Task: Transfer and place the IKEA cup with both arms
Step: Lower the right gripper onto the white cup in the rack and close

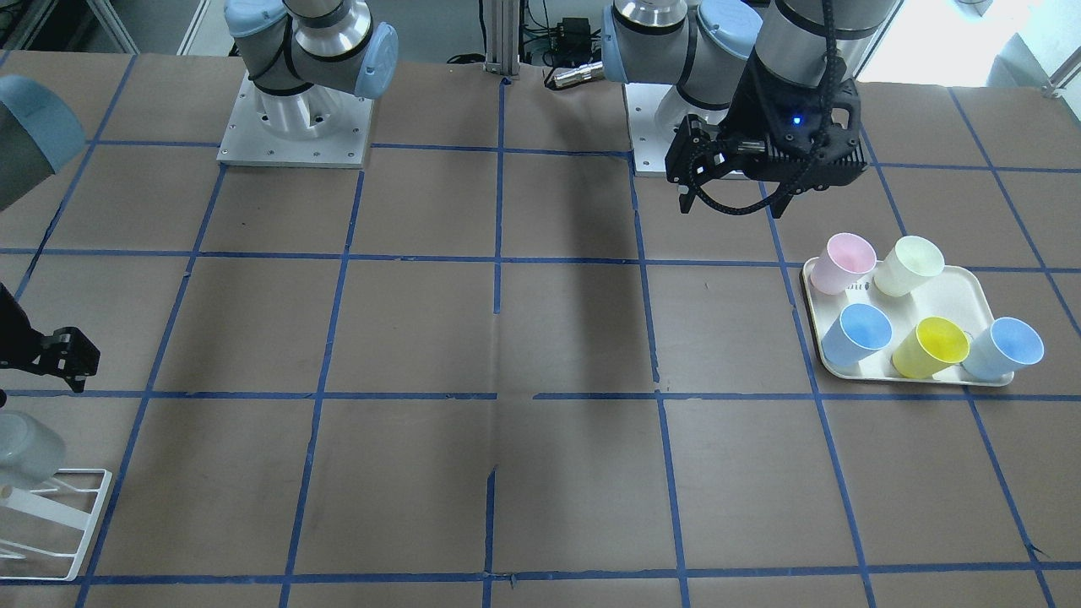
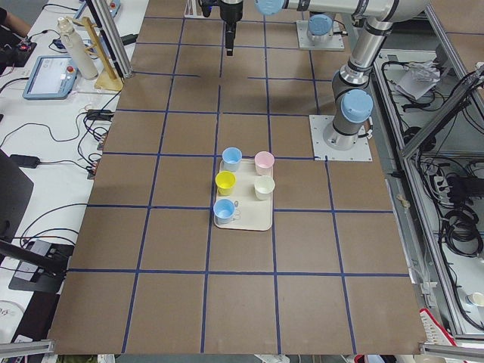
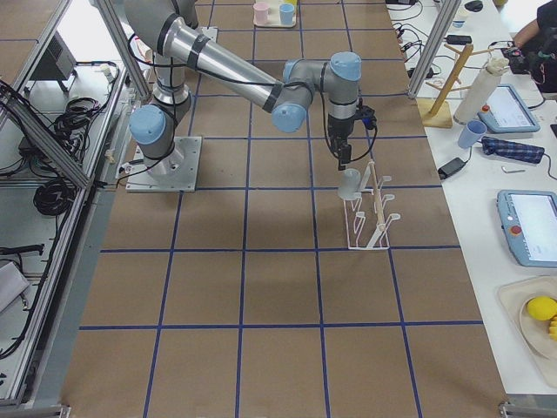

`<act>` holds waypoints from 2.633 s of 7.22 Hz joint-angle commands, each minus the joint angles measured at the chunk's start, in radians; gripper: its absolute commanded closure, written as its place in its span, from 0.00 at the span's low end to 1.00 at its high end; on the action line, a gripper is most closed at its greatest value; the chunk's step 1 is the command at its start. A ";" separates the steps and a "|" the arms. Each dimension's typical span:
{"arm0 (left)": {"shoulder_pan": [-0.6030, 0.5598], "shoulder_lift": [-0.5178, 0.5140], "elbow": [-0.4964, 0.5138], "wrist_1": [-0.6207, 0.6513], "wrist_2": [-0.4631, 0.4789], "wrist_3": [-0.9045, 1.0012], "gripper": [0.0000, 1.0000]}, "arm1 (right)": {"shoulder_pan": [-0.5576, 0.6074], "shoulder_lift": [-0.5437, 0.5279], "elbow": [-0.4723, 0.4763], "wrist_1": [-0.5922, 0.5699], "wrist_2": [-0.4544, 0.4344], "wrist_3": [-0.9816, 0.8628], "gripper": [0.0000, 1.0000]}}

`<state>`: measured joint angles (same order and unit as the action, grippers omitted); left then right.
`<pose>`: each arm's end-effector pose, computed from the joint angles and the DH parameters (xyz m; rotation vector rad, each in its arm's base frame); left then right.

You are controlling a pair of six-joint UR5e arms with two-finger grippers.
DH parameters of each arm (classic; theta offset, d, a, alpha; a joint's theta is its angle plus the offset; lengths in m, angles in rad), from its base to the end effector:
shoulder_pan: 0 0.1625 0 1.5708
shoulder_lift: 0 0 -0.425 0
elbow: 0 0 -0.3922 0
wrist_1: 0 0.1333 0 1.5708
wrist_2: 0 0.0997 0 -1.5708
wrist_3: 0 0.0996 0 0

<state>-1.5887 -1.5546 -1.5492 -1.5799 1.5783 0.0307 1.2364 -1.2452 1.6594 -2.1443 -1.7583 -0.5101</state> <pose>-0.1413 -0.4851 0.5056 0.0760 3.1327 -0.0449 -0.0915 -0.6129 0.3265 0.2331 -2.8948 0.0995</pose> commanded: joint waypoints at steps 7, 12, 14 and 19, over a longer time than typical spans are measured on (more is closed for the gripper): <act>0.003 0.004 -0.005 0.001 -0.001 0.002 0.00 | -0.002 0.067 -0.052 -0.042 -0.043 -0.068 0.00; 0.003 0.004 -0.005 0.000 -0.001 0.002 0.00 | -0.003 0.095 -0.061 -0.074 -0.038 -0.122 0.00; 0.003 0.004 -0.005 0.000 -0.001 0.002 0.00 | -0.003 0.101 -0.061 -0.075 -0.038 -0.127 0.00; 0.003 0.004 -0.006 0.000 -0.001 0.000 0.00 | -0.003 0.101 -0.061 -0.072 -0.046 -0.125 0.25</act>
<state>-1.5866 -1.5509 -1.5552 -1.5804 1.5769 0.0315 1.2326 -1.1431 1.5984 -2.2162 -1.8041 -0.6353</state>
